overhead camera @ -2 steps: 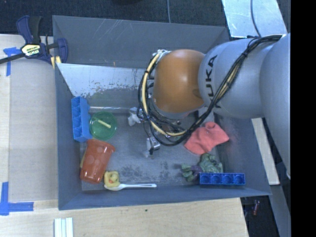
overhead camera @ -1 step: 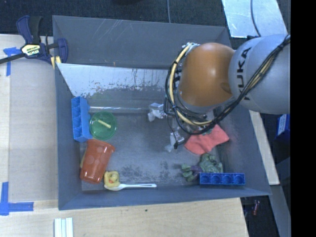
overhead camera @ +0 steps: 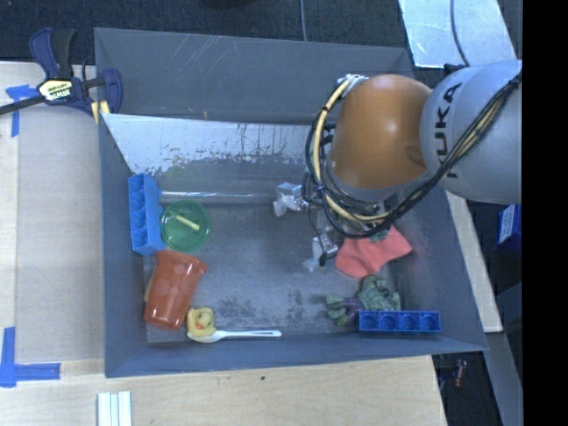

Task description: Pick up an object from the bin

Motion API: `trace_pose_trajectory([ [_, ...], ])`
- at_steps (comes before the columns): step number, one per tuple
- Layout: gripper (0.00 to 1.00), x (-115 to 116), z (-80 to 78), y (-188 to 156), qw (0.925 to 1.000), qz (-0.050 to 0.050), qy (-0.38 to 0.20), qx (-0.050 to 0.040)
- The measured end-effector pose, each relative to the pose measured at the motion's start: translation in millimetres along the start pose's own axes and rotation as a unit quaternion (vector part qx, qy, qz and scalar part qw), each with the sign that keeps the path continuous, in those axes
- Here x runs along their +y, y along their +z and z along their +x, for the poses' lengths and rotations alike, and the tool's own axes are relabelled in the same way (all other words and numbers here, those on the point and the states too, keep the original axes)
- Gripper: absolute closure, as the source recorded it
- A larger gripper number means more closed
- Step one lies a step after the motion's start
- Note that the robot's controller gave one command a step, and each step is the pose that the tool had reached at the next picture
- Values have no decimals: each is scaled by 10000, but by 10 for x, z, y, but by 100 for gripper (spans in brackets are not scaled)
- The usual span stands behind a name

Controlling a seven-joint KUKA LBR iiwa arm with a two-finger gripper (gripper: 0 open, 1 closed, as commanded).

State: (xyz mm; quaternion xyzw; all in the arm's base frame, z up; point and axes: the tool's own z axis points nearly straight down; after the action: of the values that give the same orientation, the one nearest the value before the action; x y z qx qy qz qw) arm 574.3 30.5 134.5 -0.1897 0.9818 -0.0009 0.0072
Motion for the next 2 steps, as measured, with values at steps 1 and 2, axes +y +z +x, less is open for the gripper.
trace_pose_trajectory([
  [1, 0, -476, 214, 15, 9998, -3, 213, -8],
  [2, 0, -328, 82, -639, 9997, -14, 229, -6],
])
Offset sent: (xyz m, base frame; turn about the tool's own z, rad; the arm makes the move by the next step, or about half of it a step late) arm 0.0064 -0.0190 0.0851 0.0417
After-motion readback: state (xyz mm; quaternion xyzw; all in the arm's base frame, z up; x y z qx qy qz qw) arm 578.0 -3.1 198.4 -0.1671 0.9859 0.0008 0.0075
